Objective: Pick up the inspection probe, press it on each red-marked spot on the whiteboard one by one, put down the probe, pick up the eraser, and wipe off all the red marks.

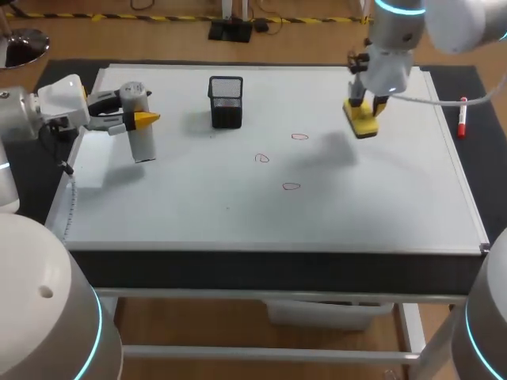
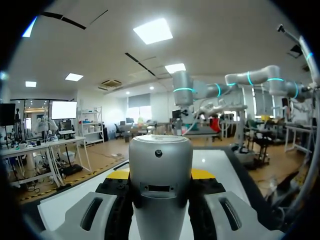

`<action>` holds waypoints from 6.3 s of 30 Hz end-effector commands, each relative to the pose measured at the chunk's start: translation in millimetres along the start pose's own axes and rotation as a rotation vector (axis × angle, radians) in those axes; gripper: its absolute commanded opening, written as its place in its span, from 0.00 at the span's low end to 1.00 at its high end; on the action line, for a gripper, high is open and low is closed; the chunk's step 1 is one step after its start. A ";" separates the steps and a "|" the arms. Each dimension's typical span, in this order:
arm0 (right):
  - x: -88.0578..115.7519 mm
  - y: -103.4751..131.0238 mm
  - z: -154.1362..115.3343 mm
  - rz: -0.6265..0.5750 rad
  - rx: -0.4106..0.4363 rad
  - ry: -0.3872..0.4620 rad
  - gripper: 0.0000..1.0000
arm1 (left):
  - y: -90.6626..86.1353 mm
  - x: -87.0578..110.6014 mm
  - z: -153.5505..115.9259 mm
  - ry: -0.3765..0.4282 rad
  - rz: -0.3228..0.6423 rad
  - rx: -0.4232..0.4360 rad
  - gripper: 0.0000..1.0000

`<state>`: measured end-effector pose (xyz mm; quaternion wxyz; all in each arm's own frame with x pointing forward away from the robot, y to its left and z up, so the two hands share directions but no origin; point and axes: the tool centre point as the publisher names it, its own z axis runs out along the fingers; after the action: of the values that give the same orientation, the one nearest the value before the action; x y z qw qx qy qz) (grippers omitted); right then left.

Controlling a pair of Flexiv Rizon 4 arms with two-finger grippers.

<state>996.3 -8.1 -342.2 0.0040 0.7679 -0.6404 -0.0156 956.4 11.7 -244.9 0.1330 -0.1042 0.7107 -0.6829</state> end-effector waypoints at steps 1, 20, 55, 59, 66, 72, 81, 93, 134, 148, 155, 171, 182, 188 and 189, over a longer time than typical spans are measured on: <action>-41.3 13.2 4.4 -0.030 0.017 0.040 0.00 | 0.0 0.2 -0.3 -0.001 0.002 0.004 0.00; -165.3 14.5 25.3 -0.183 -0.029 0.004 0.00 | 0.0 0.2 -0.3 -0.001 0.002 0.004 0.00; -232.0 11.1 67.4 -0.213 -0.072 0.046 0.00 | 0.0 0.2 -0.3 -0.001 0.002 0.004 0.00; -229.4 10.2 70.9 -0.206 -0.080 0.051 0.00 | 0.0 0.2 -0.3 -0.001 0.002 0.004 0.00; -219.9 5.2 74.4 -0.181 -0.074 0.058 0.00 | 0.0 0.2 -0.3 -0.001 0.002 0.004 0.00; -205.1 0.9 76.3 -0.140 -0.074 0.069 0.00 | 0.0 0.2 -0.3 -0.001 0.002 0.004 0.00; -184.2 -4.3 79.3 -0.097 -0.071 0.082 0.00 | 0.0 0.2 -0.3 -0.001 0.002 0.004 0.00; -163.0 -13.4 71.4 -0.044 -0.049 0.076 0.00 | 0.0 0.2 -0.3 -0.001 0.002 0.004 0.00; 88.8 -68.7 4.7 0.323 0.006 0.060 0.00 | 0.0 0.2 -0.3 -0.001 0.002 0.004 0.00; 136.3 -65.2 8.0 0.415 -0.007 0.061 0.00 | 0.0 0.2 -0.3 -0.001 0.002 0.004 0.00; 145.0 -65.4 6.5 0.429 -0.007 0.066 0.00 | 0.0 0.2 -0.3 -0.001 0.002 0.004 0.00; 145.0 -65.4 6.5 0.429 -0.007 0.066 0.00 | 0.1 4.0 5.7 0.018 0.008 0.010 0.00; 145.0 -65.4 6.5 0.429 -0.007 0.066 0.00 | -1.7 43.1 71.5 0.121 -0.017 0.046 0.00; 145.0 -65.4 6.5 0.429 -0.007 0.066 0.00 | -8.8 58.3 101.6 0.166 -0.024 0.071 0.00; 145.0 -65.4 6.5 0.429 -0.007 0.066 0.00 | -10.4 59.2 105.6 0.173 -0.025 0.066 0.00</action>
<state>1085.1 -137.9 -353.8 0.0295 0.6133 -0.7893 0.0088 927.3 -94.3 -239.8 0.0684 -0.0507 0.6939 -0.7150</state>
